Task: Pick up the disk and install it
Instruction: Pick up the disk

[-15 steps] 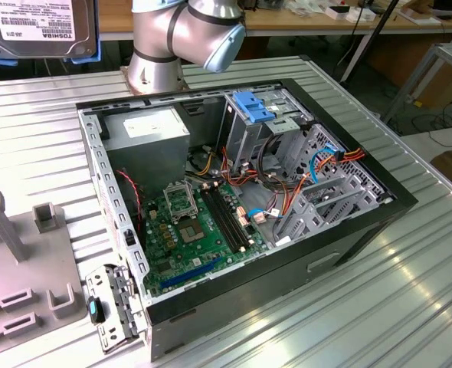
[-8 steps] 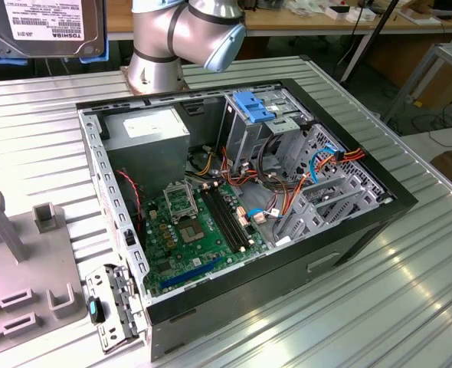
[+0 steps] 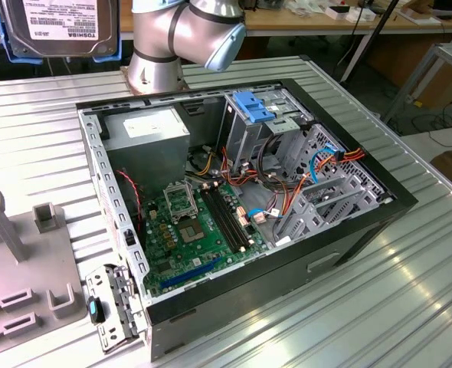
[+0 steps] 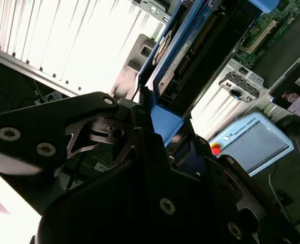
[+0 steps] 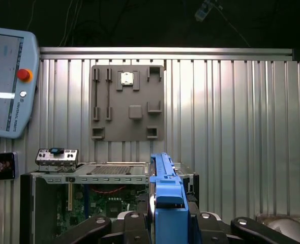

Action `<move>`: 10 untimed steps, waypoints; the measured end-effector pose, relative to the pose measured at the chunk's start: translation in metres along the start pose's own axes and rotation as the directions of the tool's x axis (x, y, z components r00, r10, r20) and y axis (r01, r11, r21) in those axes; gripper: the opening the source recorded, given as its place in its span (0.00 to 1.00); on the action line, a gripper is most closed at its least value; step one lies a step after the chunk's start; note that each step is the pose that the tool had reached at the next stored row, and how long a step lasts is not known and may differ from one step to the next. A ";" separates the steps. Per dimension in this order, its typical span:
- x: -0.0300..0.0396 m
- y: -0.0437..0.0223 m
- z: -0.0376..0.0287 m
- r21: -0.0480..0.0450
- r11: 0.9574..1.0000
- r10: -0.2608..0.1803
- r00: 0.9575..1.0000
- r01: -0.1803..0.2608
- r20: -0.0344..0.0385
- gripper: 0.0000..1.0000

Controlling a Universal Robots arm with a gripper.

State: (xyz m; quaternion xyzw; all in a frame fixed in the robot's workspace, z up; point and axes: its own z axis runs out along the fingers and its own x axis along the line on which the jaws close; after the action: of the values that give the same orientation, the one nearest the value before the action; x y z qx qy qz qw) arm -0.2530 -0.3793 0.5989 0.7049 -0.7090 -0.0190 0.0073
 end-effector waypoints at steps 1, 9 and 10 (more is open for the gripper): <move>0.0000 -0.0019 -0.0001 0.000 1.000 0.000 1.000 0.000 0.000 0.37; 0.0002 -0.0111 0.0007 0.000 1.000 0.000 1.000 0.000 0.005 0.37; 0.0003 -0.0120 0.0008 0.000 1.000 0.000 1.000 0.000 0.010 0.37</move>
State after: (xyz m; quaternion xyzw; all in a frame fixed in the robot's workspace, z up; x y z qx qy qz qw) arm -0.2411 -0.3797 0.5977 0.7049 -0.7089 -0.0226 0.0037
